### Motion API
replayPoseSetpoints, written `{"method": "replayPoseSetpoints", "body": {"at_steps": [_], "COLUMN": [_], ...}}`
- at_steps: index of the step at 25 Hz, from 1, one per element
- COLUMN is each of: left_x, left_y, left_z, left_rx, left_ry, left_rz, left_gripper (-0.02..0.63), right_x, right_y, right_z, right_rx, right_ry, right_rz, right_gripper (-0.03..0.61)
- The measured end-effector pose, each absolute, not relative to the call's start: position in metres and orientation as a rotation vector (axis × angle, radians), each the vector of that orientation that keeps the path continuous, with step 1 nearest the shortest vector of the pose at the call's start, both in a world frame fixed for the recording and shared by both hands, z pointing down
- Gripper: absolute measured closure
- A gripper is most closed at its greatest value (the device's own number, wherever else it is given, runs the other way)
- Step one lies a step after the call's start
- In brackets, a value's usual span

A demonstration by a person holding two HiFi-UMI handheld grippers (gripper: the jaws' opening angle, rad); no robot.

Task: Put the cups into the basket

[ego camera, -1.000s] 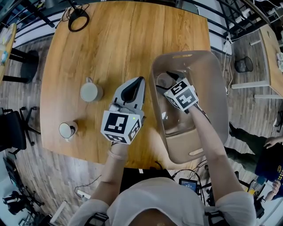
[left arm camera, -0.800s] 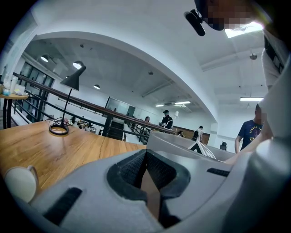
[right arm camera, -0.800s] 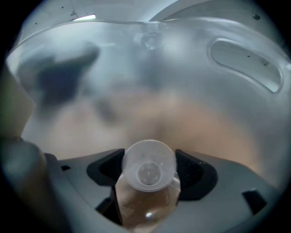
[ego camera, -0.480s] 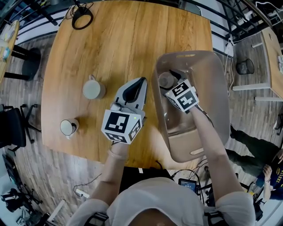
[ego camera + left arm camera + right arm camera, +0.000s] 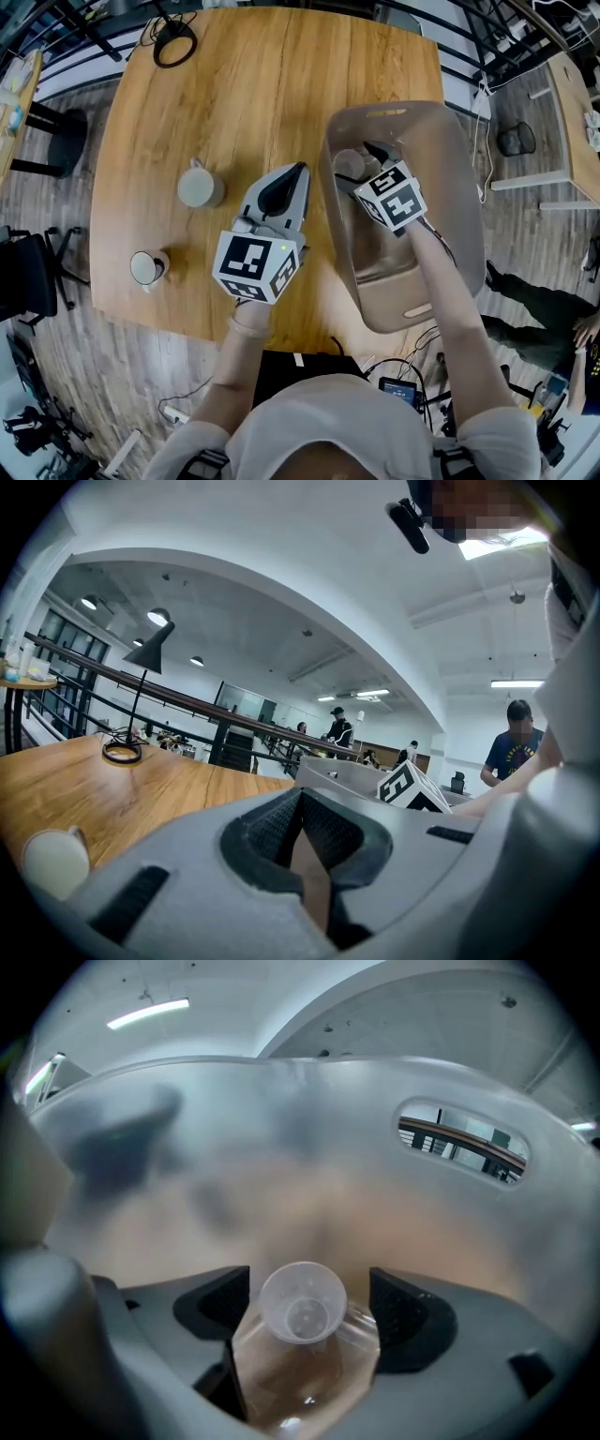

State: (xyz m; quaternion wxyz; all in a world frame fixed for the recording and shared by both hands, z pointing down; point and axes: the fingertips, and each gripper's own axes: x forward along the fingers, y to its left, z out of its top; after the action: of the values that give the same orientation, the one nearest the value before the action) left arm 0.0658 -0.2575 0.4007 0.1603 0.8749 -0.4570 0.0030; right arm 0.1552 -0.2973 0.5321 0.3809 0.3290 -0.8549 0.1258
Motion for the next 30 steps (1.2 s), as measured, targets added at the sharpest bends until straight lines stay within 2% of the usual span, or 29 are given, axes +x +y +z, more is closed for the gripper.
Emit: {"method": "replayPoseSetpoints", "body": {"at_steps": [13, 14, 15, 17, 18, 30], "left_x": [0.062, 0.062, 0.062, 0.063, 0.064, 0.069], "left_y": [-0.244, -0.242, -0.241, -0.238, -0.238, -0.218], "left_z": [0.387, 0.386, 0.385, 0.383, 0.382, 0.371], "left_rx": [2.531, 2.533, 2.535, 2.541, 2.544, 2.587], "left_ry": [-1.31, -1.307, -1.304, -1.299, -1.296, -1.251], "left_rz": [0.006, 0.006, 0.008, 0.01, 0.01, 0.032], "left_gripper": [0.607, 0.607, 0.607, 0.607, 0.607, 0.607], "right_x": [0.161, 0.163, 0.167, 0.175, 0.177, 0.183], "right_y": [-0.279, -0.28, -0.283, -0.289, -0.291, -0.277], "right_z": [0.525, 0.522, 0.519, 0.51, 0.506, 0.463], "right_rx": [0.835, 0.868, 0.918, 1.03, 1.061, 1.165], "right_ry": [-2.129, -2.124, -2.117, -2.1, -2.095, -2.148], "right_rz": [0.36, 0.342, 0.318, 0.267, 0.253, 0.307], "right_gripper": [0.216, 0.248, 0.321, 0.537, 0.555, 0.566]}}
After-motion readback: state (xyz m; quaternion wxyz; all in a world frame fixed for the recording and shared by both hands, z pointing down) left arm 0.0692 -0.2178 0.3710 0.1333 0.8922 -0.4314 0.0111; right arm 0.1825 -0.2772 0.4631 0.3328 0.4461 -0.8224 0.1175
